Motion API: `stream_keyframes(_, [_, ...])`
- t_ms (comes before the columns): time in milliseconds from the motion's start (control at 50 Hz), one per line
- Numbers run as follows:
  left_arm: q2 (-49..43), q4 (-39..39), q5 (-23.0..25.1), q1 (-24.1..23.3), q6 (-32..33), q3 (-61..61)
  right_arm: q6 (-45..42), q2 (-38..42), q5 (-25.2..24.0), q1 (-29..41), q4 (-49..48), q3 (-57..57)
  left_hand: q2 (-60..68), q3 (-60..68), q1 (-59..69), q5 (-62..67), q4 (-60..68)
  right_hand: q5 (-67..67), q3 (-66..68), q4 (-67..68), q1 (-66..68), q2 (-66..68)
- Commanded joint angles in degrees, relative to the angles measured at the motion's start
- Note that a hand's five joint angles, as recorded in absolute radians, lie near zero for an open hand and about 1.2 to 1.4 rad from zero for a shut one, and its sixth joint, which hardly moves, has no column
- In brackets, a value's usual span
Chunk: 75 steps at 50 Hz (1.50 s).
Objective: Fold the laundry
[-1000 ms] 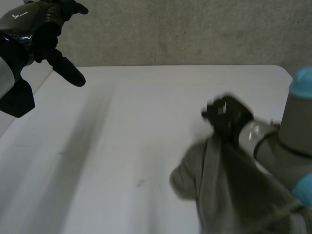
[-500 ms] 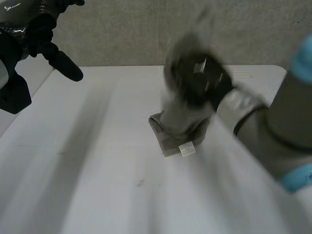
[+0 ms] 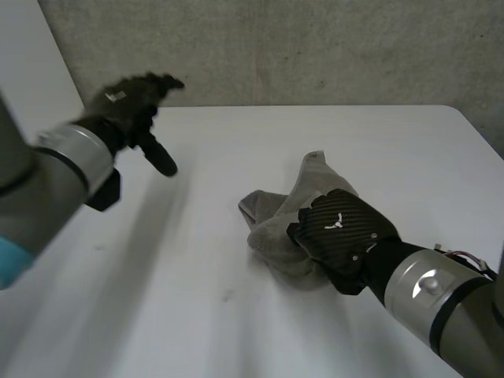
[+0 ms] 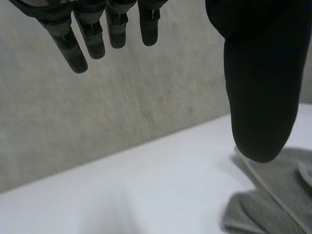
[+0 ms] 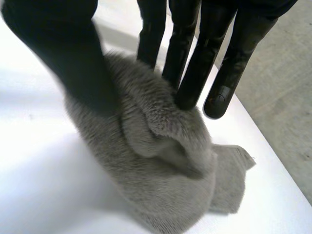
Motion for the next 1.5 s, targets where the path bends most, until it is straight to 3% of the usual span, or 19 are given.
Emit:
stream_keyframes(20, [-12.0,5.2,2.1,-1.1,0.0,-0.2,-3.1,-1.9,3.0,-4.8,0.4,0.8,0.9,0.8,0.3,-1.1,0.7,-37.6,-38.6,-38.6,-28.7,-36.8])
stream_keyframes(40, [-12.0,5.2,2.1,-1.1,0.0,-0.2,-4.6,-2.5,4.0,-6.1,0.3,0.5,0.9,0.8,0.3,-1.1,0.8,-43.8,-44.9,-44.9,-35.0,-43.1])
stream_keyframes(160, [-16.8,6.4,7.0,-1.2,-0.2,-0.1,-4.9,-3.2,4.7,-8.0,-0.4,-1.0,1.3,1.1,0.6,-0.7,1.1,-44.2,-45.2,-45.2,-35.3,-43.4])
stream_keyframes(320, [-18.2,10.1,7.6,-1.1,0.3,-0.1,5.7,-1.0,3.6,-7.7,-0.5,-6.4,1.9,1.8,1.3,0.0,1.8,-44.2,-45.2,-45.2,-35.3,-43.4])
stream_keyframes(460, [-16.9,10.6,7.5,-0.3,0.3,-1.6,16.6,11.3,-0.5,-5.5,-0.3,-13.1,1.8,1.6,1.1,-0.2,1.6,-44.2,-45.2,-45.2,-35.3,-43.4])
stream_keyframes(720, [-15.0,10.8,7.5,0.0,0.5,-4.5,19.4,26.1,0.7,0.8,-0.6,-19.4,1.3,1.1,0.6,-0.7,1.1,-44.1,-45.1,-45.1,-35.2,-43.3])
stream_keyframes(860, [-14.9,10.8,7.5,0.0,0.5,-4.5,18.7,32.9,4.9,2.2,-0.6,-22.8,1.3,1.1,0.6,-0.7,1.1,-36.0,-37.0,-37.0,-27.1,-35.2])
stream_keyframes(900, [-14.8,10.8,7.5,0.0,0.4,-4.6,18.4,34.1,6.3,2.2,-0.7,-23.4,1.3,1.1,0.6,-0.7,1.1,-21.0,-22.0,-22.0,-12.1,-20.2])
stream_keyframes(920, [-14.8,10.8,7.5,0.0,0.5,-4.6,18.4,34.1,6.3,2.2,-0.7,-23.5,1.3,1.1,0.6,-0.7,1.1,-20.9,-21.9,-21.9,-12.0,-20.1])
stream_keyframes(940, [-14.8,10.8,7.5,0.1,0.5,-4.6,18.6,34.0,6.1,2.2,-1.0,-23.6,1.3,1.1,0.6,-0.7,1.1,-4.7,-5.7,-5.7,4.2,-3.9])
stream_keyframes(960, [-14.7,10.8,7.5,0.1,0.5,-4.6,18.6,34.0,6.1,2.2,-1.0,-23.6,1.3,1.1,0.6,-0.7,1.1,-4.5,-5.6,-5.6,4.3,-3.8])
stream_keyframes(980, [-14.7,10.8,7.5,0.1,0.4,-4.6,18.7,33.5,5.9,2.2,-2.1,-23.7,1.3,1.1,0.6,-0.7,1.1,14.8,13.8,13.8,23.7,15.6])
stream_keyframes(1000, [-14.7,10.8,7.5,0.0,0.5,-4.5,18.7,32.6,5.9,2.2,-3.6,-23.7,1.3,1.1,0.6,-0.7,1.1,25.7,24.7,24.7,34.6,26.5])
stream_keyframes(1160, [-15.0,11.4,7.6,0.0,0.4,-4.2,18.7,20.5,5.7,2.1,-9.7,-25.7,1.3,1.1,0.6,-0.7,1.1,25.8,24.8,24.8,34.7,26.6])
stream_keyframes(1300, [-14.9,14.8,7.9,-0.2,0.2,-3.7,18.4,13.6,5.5,2.2,-8.8,-29.3,1.1,1.0,0.4,-0.9,0.9,25.8,24.8,24.8,34.7,26.6])
stream_keyframes(1500, [-16.3,21.0,9.7,-0.7,-0.4,-0.3,15.1,5.4,1.2,2.6,-5.4,-29.3,0.8,0.6,0.1,-1.2,0.6,25.8,24.8,24.8,34.7,26.6])
